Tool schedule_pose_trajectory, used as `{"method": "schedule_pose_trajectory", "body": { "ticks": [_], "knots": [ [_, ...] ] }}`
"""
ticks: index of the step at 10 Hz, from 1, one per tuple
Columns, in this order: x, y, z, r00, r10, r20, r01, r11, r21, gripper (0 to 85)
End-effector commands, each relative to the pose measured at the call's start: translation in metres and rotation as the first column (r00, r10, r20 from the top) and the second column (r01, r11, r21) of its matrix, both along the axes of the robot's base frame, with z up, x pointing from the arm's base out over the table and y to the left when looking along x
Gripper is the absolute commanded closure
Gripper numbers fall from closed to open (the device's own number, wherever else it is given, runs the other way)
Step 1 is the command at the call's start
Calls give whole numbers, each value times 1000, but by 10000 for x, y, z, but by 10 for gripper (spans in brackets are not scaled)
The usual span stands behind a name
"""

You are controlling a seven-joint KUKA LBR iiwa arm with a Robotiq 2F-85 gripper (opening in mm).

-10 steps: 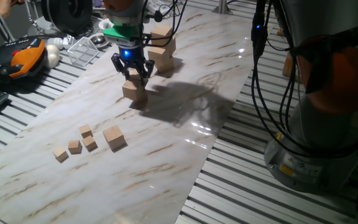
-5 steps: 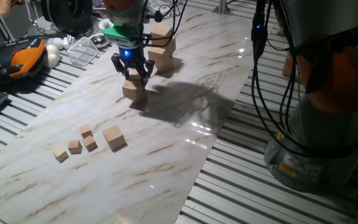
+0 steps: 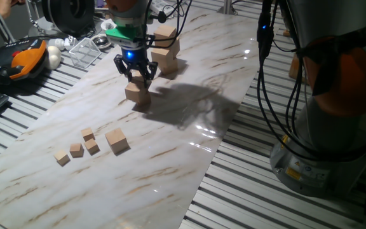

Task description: Stack the blocks into a cross shape

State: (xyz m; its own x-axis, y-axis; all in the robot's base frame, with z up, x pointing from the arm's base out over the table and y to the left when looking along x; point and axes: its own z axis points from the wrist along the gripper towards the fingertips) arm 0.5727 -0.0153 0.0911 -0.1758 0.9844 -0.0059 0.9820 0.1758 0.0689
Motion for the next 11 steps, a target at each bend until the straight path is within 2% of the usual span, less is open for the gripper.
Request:
{"method": "schedule_pose_trajectory", "body": {
  "ticks": [1, 4, 5, 11],
  "knots": [
    [-4, -1, -5, 1000, 0, -1, 0, 1000, 0, 510],
    [-4, 0, -4, 1000, 0, -1, 0, 1000, -2, 510],
    [-4, 1, -5, 1000, -2, -1, 2, 1000, -1, 340],
    [-4, 2, -5, 1000, -2, -3, 2, 1000, -6, 340]
  ]
}}
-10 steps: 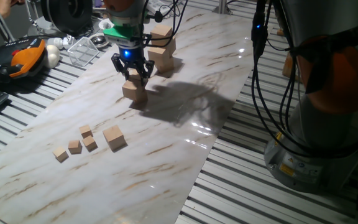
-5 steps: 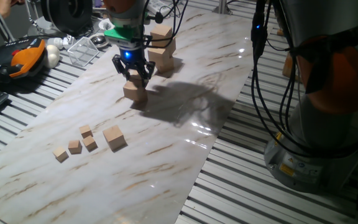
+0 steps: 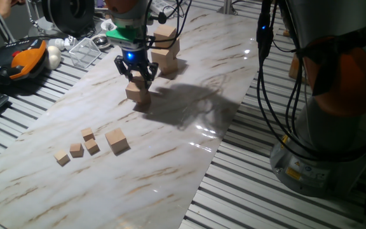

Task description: Stack the blocks into a cross shape

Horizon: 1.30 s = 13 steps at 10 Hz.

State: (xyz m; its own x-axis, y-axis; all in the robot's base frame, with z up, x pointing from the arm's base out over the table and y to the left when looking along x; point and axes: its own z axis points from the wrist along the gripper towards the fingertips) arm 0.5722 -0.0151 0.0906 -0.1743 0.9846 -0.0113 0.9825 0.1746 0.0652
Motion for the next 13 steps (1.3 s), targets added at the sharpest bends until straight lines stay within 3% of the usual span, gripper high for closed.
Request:
{"method": "schedule_pose_trajectory", "body": {
  "ticks": [1, 4, 5, 13],
  "knots": [
    [0, 0, -1, 1000, 0, 0, 0, 1000, 1, 340],
    [2, 0, -11, 1000, 1, -1, -1, 1000, 0, 340],
    [2, 1, -13, 1000, 1, 0, -1, 1000, 0, 170],
    [-8, 3, -22, 1000, 6, 0, -6, 1000, -2, 170]
  ]
}}
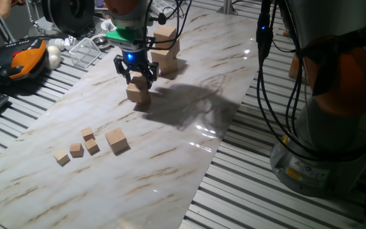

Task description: Stack the blocks into a cross shape

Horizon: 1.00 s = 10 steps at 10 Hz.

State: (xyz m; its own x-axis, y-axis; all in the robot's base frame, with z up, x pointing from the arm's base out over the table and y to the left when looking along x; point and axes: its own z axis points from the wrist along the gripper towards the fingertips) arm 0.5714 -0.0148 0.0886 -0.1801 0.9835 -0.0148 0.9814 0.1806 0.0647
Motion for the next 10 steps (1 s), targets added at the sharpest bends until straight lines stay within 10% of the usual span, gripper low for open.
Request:
{"method": "schedule_pose_trajectory", "body": {
  "ticks": [1, 3, 10],
  "knots": [
    [-4, 0, 9, 1000, 2, 0, -2, 1000, -3, 170],
    [-10, 6, 39, 1000, 2, 0, -2, 1000, -5, 0],
    [-37, 23, 162, 1000, 6, -15, -6, 1000, -10, 0]
  ]
}}
